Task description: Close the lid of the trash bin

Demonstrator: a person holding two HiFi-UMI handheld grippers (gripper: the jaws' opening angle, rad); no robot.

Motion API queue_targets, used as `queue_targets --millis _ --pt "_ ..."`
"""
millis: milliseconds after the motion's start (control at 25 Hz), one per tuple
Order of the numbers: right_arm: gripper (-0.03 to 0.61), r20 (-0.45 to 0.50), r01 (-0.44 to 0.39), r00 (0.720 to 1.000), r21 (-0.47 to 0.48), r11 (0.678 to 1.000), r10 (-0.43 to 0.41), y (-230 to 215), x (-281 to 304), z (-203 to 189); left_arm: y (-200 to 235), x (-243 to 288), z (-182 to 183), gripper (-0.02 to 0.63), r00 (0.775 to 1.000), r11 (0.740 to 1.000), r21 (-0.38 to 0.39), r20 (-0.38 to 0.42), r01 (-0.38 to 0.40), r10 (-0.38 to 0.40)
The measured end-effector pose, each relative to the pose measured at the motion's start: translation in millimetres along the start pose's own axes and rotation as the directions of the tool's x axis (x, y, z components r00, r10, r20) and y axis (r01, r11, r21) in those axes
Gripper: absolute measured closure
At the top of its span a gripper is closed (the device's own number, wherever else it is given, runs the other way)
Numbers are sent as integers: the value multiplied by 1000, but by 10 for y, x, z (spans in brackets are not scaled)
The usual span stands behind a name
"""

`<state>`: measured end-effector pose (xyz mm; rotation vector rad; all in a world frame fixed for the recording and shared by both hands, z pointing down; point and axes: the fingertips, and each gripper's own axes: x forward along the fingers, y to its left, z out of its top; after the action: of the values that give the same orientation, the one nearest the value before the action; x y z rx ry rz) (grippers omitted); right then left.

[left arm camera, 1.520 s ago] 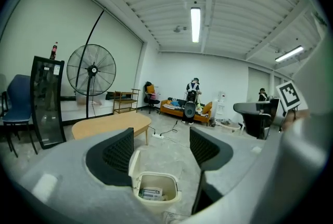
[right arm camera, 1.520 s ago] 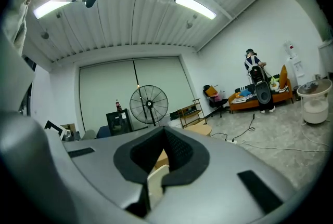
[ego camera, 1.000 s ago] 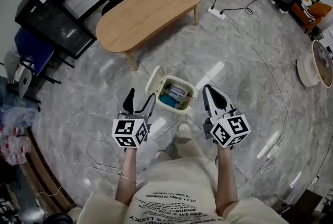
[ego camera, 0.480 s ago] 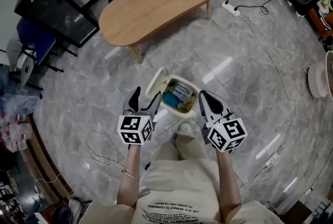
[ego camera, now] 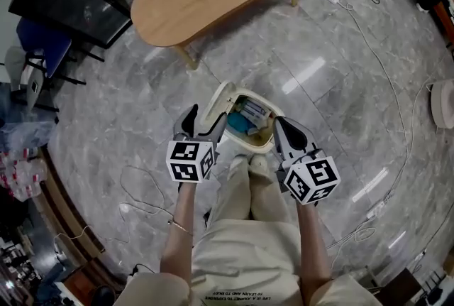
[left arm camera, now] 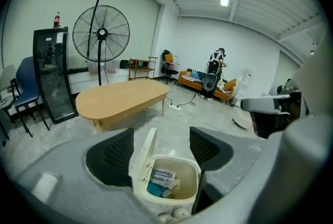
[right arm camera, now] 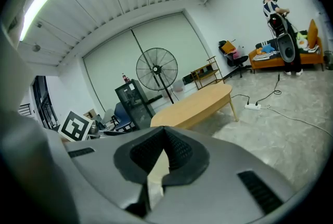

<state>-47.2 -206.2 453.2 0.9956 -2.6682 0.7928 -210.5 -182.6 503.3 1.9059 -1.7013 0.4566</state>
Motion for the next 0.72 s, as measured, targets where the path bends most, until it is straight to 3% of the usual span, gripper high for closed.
queue_targets --millis 520,720 --pt "574 -9 163 987 113 980 -163 -407 80 -356 171 532 -537 290 982 997 14 -173 77 -73" --pt "574 -10 216 976 139 966 -217 -505 -16 -466 135 586 -621 290 975 994 36 -200 103 -94"
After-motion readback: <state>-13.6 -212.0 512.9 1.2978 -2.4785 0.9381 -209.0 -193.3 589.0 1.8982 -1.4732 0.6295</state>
